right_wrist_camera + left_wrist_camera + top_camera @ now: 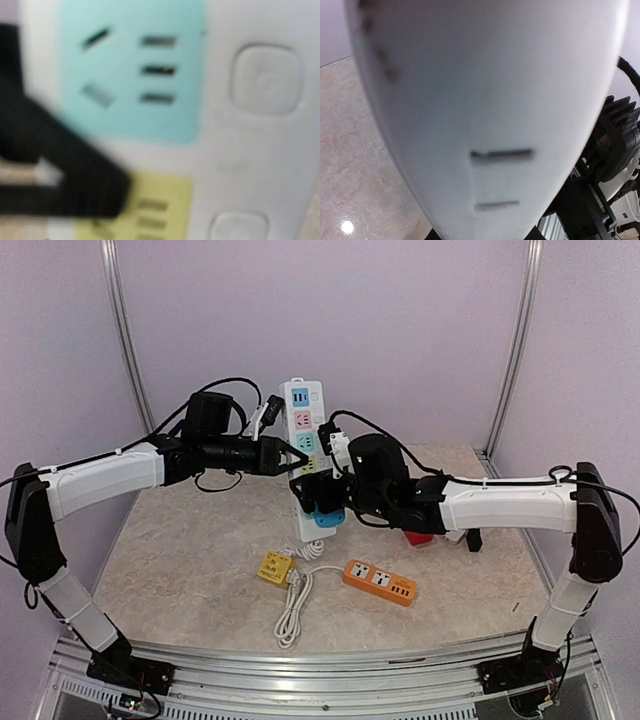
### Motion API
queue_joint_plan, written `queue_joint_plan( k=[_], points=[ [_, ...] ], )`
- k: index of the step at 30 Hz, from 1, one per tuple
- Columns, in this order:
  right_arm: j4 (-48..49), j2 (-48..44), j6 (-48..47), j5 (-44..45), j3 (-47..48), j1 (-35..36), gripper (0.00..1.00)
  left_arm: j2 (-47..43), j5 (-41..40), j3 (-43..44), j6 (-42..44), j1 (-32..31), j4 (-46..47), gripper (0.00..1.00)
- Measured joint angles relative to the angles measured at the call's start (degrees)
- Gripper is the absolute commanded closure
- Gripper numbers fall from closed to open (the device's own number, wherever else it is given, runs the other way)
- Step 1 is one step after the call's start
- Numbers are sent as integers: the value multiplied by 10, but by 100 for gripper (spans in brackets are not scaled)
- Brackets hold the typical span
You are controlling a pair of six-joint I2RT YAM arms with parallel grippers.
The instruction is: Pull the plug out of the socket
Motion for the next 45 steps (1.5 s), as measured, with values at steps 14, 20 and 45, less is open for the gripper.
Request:
queue_joint_plan(
  k=[14,20,45],
  points=[
    [57,-108,-44,-137,-93,-37,5,-24,59,-24,-27,90,-29,100],
    [64,-73,8,-205,-89,-67,14,-39,96,-31,-21,98,-26,100],
    [97,9,98,-386,-51,-80,38,-41,99,-67,-26,107,-6,100]
  ],
)
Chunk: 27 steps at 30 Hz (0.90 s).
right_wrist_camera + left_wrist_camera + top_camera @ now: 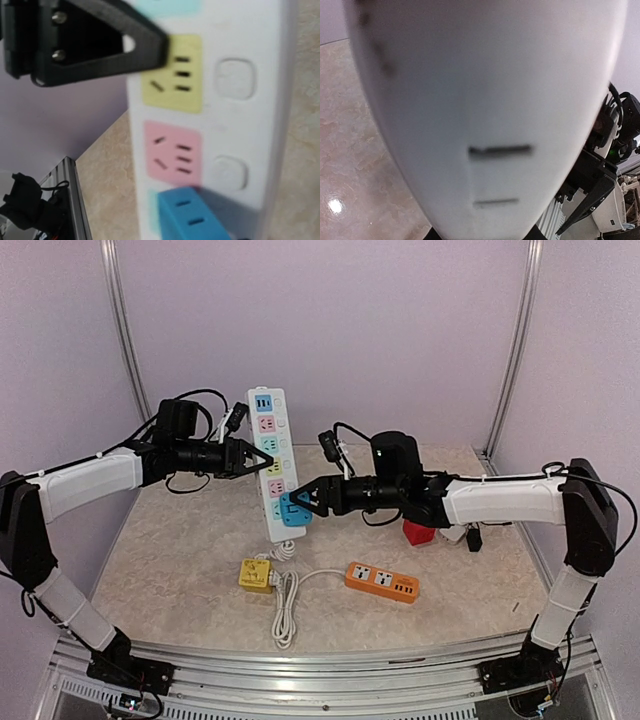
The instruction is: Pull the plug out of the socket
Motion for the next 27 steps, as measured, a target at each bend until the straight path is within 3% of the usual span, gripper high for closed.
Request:
queue_joint_plan(
  k=[10,14,19,27],
  points=[
    [-8,0,-7,-15,22,26,39,0,-46,0,-1,5,-26,100],
    [-7,0,-14,-9,28,38,33,0,-56,0,-2,7,-31,100],
    [-25,-11,-30,63,27,42,23,0,-76,0,-1,7,-35,100],
    [-102,-33,-62,181,37,44,21,0,-113,0,-2,7,-47,100]
  ],
)
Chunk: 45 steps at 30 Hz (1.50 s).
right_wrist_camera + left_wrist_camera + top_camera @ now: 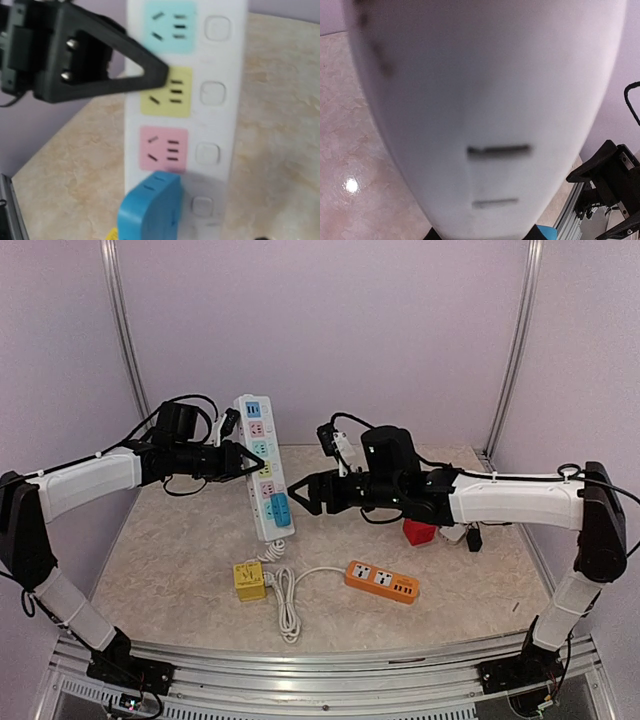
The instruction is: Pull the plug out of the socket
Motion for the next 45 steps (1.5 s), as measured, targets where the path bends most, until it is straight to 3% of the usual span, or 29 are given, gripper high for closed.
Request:
queue_joint_plan(
  k=[15,19,23,45],
  points=[
    [-97,97,1,69,128,43,31,0,-18,0,0,0,-8,100],
    [-122,126,2,83,157,45,39,0,-18,0,0,0,-8,100],
    [-139,141,-1,85,167,46,54,0,-18,0,0,0,-8,100],
    [-185,190,-4,110,225,50,67,0,-20,0,0,0,-9,100]
  ],
)
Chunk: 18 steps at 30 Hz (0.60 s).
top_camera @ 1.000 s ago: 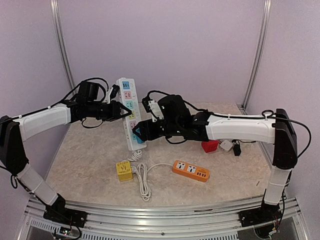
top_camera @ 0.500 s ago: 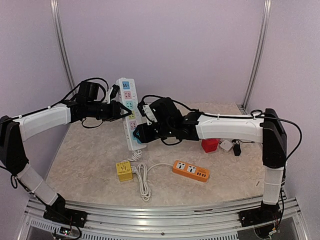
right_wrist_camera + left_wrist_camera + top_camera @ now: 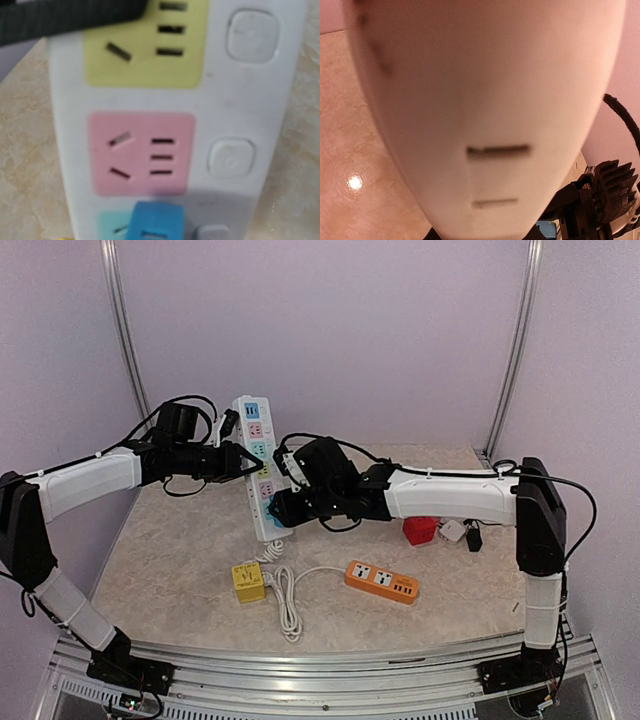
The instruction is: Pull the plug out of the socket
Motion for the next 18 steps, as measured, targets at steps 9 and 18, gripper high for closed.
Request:
queue_joint_plan(
  k=[9,18],
  points=[
    [-3,9,5,-3,0,0,71,-2,0,0,1,0,-1,100],
    [12,10,10,-14,-4,-4,86,-5,2,0,5,0,-3,100]
  ],
)
